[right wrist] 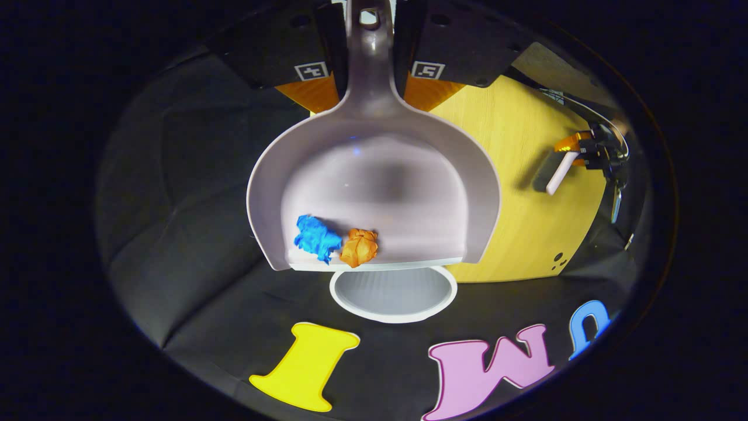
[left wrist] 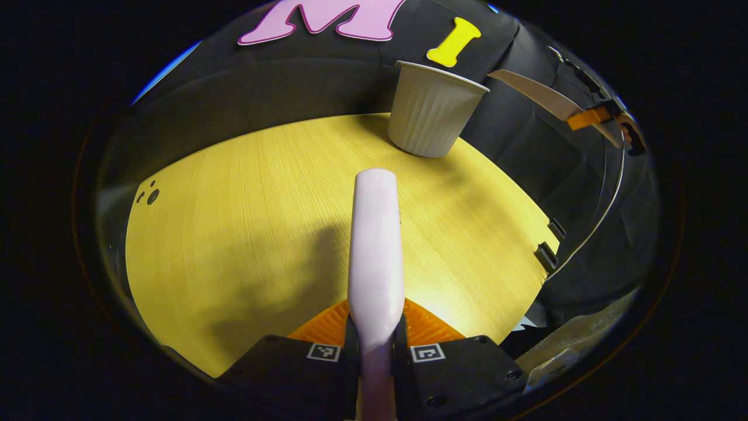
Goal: Pick up the small broom and dustpan from the desktop, sweep the trash into the dustpan with the broom, and then empty the trash into the garbage bin.
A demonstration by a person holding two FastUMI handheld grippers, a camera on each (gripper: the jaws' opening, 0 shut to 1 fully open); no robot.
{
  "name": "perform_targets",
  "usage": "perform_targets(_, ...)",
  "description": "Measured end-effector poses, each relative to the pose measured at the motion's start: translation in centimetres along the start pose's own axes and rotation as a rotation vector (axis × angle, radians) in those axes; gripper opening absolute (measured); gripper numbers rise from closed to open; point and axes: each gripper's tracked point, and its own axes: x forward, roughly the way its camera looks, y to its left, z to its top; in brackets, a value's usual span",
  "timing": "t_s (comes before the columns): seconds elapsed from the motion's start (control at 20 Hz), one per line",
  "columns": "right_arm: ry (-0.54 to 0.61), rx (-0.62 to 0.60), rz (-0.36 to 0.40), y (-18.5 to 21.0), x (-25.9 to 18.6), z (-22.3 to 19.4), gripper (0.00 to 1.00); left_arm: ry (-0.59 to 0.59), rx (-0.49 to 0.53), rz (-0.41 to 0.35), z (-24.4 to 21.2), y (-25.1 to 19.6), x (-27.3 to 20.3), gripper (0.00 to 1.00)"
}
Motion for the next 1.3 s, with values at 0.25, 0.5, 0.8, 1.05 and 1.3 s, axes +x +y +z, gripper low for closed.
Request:
perform_targets(0.25,0.004,-0.020,-0.085,-3.4,0.4,5.6,0.36,0.007,-0.010,-0.011,-1.1,0.7,-0.2,0.29)
perform_targets(0.5,0.038,-0.105,-0.159,-5.0,2.1,10.3,0.36,0.013,-0.029,-0.006,-1.7,1.8,-0.3,0.29)
perform_targets(0.8,0.134,-0.268,-0.275,-6.6,3.0,13.0,0.36,0.003,-0.077,0.011,-2.5,2.7,-0.6,0.29)
perform_targets(1.05,0.246,-0.478,-0.352,-7.6,3.6,14.2,0.35,-0.002,-0.118,0.027,-3.3,3.2,-0.8,0.27)
perform_targets(1.3,0.302,-0.632,-0.395,-7.5,3.9,15.7,0.35,-0.001,-0.148,0.037,-3.9,3.4,-0.9,0.28)
